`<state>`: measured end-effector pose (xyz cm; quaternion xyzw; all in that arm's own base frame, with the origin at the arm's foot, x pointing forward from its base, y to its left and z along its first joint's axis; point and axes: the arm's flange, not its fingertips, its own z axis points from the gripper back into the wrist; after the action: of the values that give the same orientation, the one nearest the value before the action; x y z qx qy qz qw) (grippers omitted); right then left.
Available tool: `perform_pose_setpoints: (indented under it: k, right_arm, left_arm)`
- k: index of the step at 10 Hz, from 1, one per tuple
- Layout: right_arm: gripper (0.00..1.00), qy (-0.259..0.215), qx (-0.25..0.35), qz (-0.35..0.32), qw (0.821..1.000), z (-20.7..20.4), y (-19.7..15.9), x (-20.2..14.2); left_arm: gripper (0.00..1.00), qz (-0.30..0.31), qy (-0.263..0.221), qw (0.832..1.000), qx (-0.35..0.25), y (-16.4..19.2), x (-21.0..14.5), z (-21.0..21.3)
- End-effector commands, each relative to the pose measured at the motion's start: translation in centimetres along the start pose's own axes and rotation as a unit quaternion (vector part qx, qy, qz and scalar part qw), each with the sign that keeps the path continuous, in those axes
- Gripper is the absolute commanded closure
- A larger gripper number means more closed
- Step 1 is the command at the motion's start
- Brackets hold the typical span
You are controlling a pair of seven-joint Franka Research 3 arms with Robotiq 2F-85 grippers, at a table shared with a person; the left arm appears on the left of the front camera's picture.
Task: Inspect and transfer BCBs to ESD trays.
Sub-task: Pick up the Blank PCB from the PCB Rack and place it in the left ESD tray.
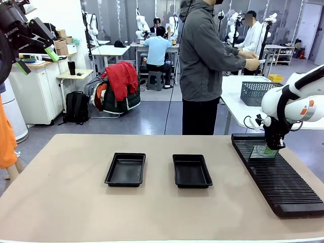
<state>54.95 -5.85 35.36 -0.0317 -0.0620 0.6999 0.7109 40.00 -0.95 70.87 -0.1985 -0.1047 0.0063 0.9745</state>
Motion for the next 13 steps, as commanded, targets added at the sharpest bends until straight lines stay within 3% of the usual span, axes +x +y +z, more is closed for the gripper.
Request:
perform_pose_setpoints:
  k: [1, 5, 10, 13]
  right_arm:
    - [1.0, -0.006, -0.003, 0.007, 1.0, 0.4, 0.6, -0.2]
    - [1.0, 0.008, 0.013, 0.002, 1.0, 7.3, 0.3, 0.4]
    - [1.0, 0.022, 0.022, -0.001, 1.0, 21.4, 1.6, 0.7]
    - [1.0, 0.016, 0.017, -0.016, 1.0, 27.2, 2.3, 0.2]
  left_arm:
    - [0.0, 0.001, 0.0, 1.0, -0.001, 0.1, 0.0, 0.0]
    - [0.0, 0.001, 0.0, 1.0, -0.001, 0.1, 0.0, 0.0]
    - [0.0, 0.001, 0.0, 1.0, -0.001, 0.1, 0.0, 0.0]
    - [0.0, 0.001, 0.0, 1.0, -0.001, 0.1, 0.0, 0.0]
